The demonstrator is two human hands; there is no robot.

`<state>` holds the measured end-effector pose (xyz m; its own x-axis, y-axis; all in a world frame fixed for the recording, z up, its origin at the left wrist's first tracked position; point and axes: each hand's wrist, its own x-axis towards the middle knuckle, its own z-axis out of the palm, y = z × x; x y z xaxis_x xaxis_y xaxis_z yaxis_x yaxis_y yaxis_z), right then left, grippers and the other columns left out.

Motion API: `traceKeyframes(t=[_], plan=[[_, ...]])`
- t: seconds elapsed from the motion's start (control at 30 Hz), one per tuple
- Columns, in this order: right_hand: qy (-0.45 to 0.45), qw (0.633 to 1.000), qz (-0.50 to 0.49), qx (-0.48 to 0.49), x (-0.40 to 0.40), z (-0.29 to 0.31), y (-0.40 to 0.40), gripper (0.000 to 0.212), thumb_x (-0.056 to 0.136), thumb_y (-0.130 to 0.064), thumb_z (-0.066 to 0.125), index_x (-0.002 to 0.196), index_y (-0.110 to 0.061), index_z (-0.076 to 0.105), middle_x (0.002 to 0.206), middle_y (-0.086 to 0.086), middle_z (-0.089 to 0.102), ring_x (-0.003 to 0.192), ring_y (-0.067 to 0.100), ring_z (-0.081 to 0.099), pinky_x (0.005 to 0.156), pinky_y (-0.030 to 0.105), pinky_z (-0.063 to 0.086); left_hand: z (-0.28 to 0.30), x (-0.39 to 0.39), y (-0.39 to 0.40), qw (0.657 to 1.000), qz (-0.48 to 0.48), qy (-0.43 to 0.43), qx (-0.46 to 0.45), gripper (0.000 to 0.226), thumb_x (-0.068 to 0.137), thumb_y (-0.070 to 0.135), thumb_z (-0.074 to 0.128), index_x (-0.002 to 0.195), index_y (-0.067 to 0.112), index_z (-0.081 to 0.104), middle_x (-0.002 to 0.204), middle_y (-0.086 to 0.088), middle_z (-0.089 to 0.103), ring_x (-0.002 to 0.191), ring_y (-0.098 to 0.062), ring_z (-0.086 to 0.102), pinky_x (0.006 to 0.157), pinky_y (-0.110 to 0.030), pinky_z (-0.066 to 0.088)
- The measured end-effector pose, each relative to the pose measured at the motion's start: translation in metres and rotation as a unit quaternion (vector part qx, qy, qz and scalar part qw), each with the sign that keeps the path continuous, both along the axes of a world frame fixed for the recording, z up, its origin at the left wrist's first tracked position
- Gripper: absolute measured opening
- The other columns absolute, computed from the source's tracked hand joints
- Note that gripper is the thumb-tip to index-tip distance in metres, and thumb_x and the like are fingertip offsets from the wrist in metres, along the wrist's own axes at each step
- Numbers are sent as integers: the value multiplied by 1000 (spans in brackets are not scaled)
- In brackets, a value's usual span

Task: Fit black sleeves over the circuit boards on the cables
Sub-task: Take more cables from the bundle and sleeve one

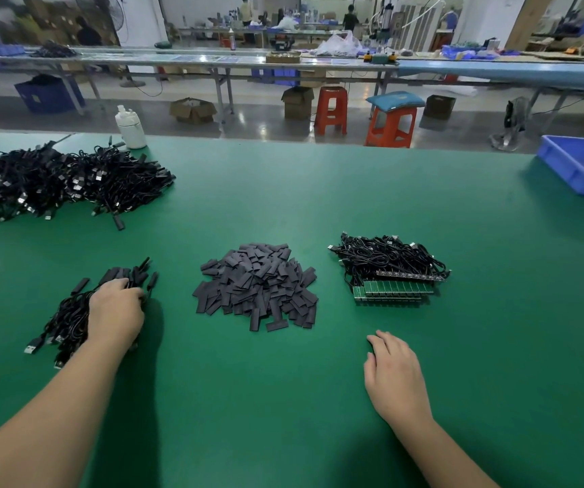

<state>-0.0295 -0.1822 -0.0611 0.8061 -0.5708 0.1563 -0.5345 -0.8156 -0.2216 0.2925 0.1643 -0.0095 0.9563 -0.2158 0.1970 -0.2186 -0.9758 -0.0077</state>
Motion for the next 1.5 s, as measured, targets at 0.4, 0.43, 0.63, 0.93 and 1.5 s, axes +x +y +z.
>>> traceKeyframes(t=[0.4,0.43,0.63,0.93,1.5], plan=[[-5,1000,5,25,-2,6,0,41,104,-29,40,142,-20,51,148,-5,47,138,13,39,118,29,27,-49,-146,-168,970,-148,59,-183,72,95,58,41,155,21,21,163,-15,3,149,-31,5,123,-45,7],[-7,1000,6,24,-1,8,0,39,104,-30,40,139,-20,54,144,-6,51,135,13,42,115,28,31,-54,-150,-170,975,-160,48,-144,75,95,61,37,156,21,16,163,-16,-1,150,-31,1,123,-45,4],[-92,995,-15,-22,24,46,-34,16,96,-20,56,98,-15,71,92,0,66,90,20,57,72,33,48,-59,-150,-170,979,-158,20,-126,78,94,62,36,155,16,20,162,-19,6,149,-32,7,123,-47,5],[91,995,-4,-45,81,84,-111,51,100,-41,50,142,-13,46,136,10,53,125,29,49,104,41,39,-60,-150,-170,973,-151,47,-169,71,95,56,41,151,15,27,158,-14,23,147,-27,18,120,-42,23],[-8,989,34,-141,103,103,-146,28,99,-16,54,120,-23,71,107,7,73,98,31,61,85,37,42,-56,-154,-170,975,-146,49,-159,65,95,52,44,147,14,36,154,-13,32,146,-26,24,118,-42,25]])
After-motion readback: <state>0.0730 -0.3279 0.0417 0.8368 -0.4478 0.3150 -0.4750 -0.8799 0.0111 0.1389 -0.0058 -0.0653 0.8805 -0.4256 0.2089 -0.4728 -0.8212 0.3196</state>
